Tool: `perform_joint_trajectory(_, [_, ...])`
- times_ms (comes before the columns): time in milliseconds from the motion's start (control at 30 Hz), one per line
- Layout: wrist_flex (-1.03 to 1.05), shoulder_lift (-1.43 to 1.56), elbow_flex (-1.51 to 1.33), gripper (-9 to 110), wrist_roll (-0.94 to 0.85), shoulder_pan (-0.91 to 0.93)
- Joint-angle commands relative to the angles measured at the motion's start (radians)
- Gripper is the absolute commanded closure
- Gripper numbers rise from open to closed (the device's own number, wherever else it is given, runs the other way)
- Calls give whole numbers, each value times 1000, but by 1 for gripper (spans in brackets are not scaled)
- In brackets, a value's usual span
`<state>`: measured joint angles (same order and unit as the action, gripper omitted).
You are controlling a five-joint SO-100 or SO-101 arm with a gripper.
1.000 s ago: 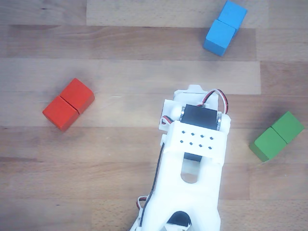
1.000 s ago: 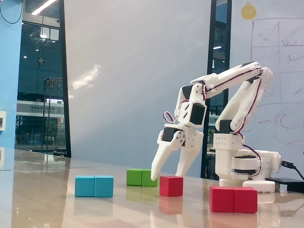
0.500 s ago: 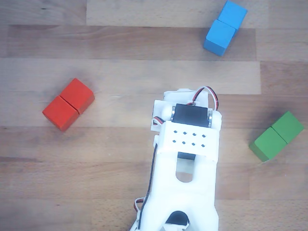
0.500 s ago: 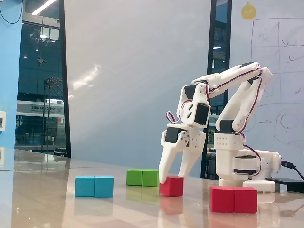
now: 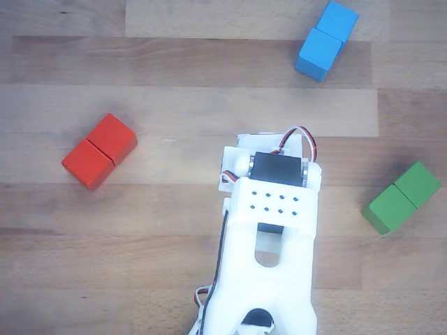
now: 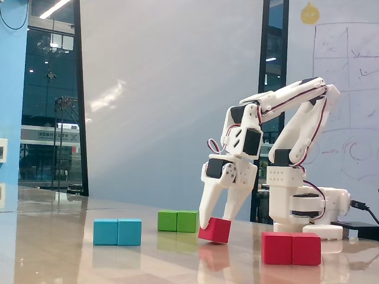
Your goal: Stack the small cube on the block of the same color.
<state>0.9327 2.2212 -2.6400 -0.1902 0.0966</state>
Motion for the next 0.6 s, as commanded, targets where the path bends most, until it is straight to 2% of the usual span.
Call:
perform_joint_trajectory(0, [0,135,6,92,-3,-3])
perform_joint_trajectory(367, [107,509,64,92,-3,-28])
perform_joint_trajectory(567, [118,523,169,92,-3,-198])
